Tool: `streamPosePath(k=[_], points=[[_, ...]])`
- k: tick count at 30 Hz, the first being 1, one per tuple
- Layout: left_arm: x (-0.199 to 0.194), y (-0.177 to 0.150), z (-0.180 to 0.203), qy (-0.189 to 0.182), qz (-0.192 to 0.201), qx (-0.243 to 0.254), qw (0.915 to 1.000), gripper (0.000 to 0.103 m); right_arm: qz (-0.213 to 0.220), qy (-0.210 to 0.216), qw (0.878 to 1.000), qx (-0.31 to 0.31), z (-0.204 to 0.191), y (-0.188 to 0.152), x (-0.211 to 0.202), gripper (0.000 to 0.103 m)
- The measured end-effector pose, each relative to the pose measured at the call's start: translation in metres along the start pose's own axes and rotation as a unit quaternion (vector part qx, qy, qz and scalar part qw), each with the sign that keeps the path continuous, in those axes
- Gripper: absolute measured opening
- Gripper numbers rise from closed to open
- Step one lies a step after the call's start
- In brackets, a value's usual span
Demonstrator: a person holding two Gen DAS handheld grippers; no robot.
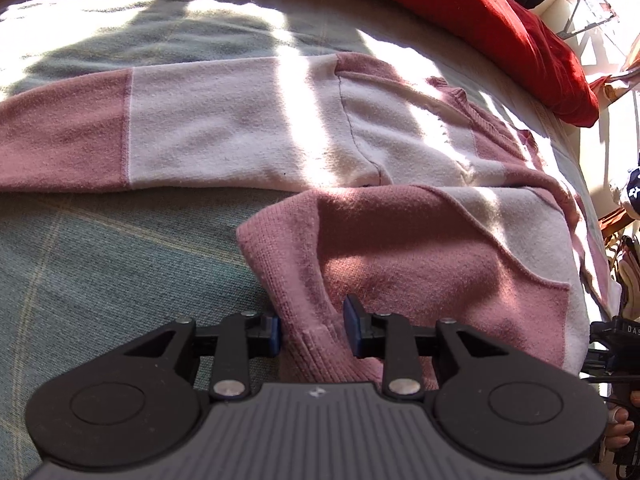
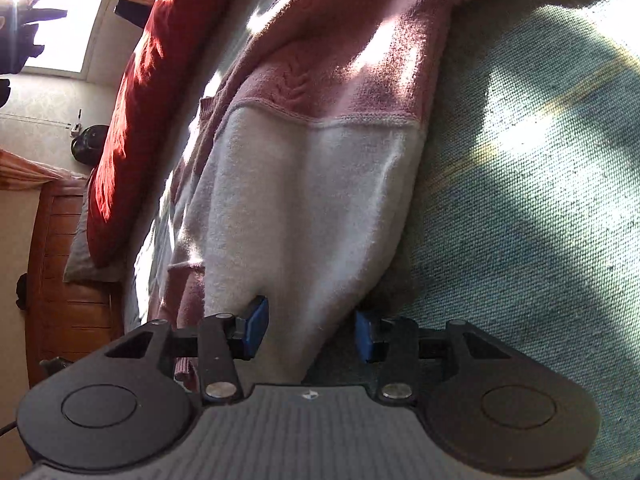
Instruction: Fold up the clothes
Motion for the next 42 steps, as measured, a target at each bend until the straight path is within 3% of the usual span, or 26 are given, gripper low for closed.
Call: streamPosePath(k=[7,13,14,16,17,18,24,30,35,40,42], points=[[0.003,0.001,-0.008,-0.033,0.000,-0.022,0.9992,0.030,0.029,0.003,0.999,0.038,0.002,-0.026,-0.006,0.050],[0.008,0.005,-0.013,-0.053,0.004,-0.034,0.9980,0.029,0.032,-0.009,0.999,-0.019,-0.018,-0.003,0.015,0.050],[0.007,0.004,-0.013,-0.055,0.006,-0.032,0.9980,0.027,0.028,-0.016,0.999,-0.028,-0.020,-0.002,0.015,0.046],[0.002,0.002,-0.013,-0.054,0.006,-0.029,0.9981,0.023,0.024,-0.033,0.998,-0.040,-0.021,-0.004,0.009,0.030],[-0.001,0.000,-0.013,-0.054,0.006,-0.030,0.9981,0.018,0.025,-0.038,0.998,-0.041,-0.020,-0.005,0.004,0.018],[-0.005,-0.002,-0.014,-0.053,0.007,-0.033,0.9980,0.014,0.025,-0.042,0.998,-0.041,-0.019,-0.006,-0.001,0.016],[-0.044,-0.007,-0.004,-0.072,0.019,-0.041,0.9964,0.009,0.038,-0.043,0.996,-0.066,-0.026,0.002,-0.043,0.013],[-0.087,-0.019,0.029,-0.107,0.008,-0.039,0.9935,0.009,0.034,-0.053,0.989,-0.133,-0.039,0.027,-0.094,0.013],[-0.120,-0.039,0.052,-0.117,-0.011,-0.063,0.9911,0.008,0.000,-0.065,0.981,-0.184,-0.044,0.033,-0.136,0.012],[-0.147,-0.076,0.067,-0.108,-0.054,-0.088,0.9887,0.008,-0.044,-0.085,0.974,-0.207,-0.041,0.027,-0.175,0.011],[-0.151,-0.093,0.067,-0.102,-0.073,-0.110,0.9861,0.008,-0.064,-0.090,0.974,-0.199,-0.036,0.021,-0.186,0.005]])
Point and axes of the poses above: each gripper's, at about its wrist camera, not at the fingertips, and x roughly the way its jaws point, z to its right, y to its top, the point moved 2 cm from there along x, roughly the way its jaws point, and after that the axes turned 8 degrees about z, right-handed, at the moved point
